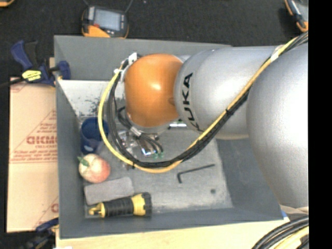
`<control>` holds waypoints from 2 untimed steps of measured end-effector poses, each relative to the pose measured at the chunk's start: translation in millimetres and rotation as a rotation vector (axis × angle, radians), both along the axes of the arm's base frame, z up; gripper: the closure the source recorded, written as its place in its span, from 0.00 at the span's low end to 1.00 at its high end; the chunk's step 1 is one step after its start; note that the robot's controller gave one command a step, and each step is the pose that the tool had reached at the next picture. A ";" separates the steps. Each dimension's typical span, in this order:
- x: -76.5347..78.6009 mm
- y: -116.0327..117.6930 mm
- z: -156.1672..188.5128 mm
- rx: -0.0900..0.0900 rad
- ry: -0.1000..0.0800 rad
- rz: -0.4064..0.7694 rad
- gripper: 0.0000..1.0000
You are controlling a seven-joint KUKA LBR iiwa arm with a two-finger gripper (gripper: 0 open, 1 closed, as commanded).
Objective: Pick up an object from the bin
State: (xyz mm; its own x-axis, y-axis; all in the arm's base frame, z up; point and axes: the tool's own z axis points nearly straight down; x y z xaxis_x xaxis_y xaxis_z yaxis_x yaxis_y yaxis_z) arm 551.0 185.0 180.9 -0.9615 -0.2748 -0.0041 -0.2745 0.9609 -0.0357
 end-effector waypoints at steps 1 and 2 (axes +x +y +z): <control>-3.6 2.5 -35.2 0.007 -0.014 0.018 1.00; -1.3 14.4 -68.0 0.000 -0.006 0.068 1.00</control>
Offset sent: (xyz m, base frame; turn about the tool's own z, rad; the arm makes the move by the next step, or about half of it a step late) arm 0.0082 0.0471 -0.1016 -0.2022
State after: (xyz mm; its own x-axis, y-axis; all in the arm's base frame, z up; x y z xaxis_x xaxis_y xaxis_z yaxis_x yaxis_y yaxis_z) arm 549.7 199.4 112.9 -0.9406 -0.3394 -0.0094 -0.3389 0.9401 -0.0374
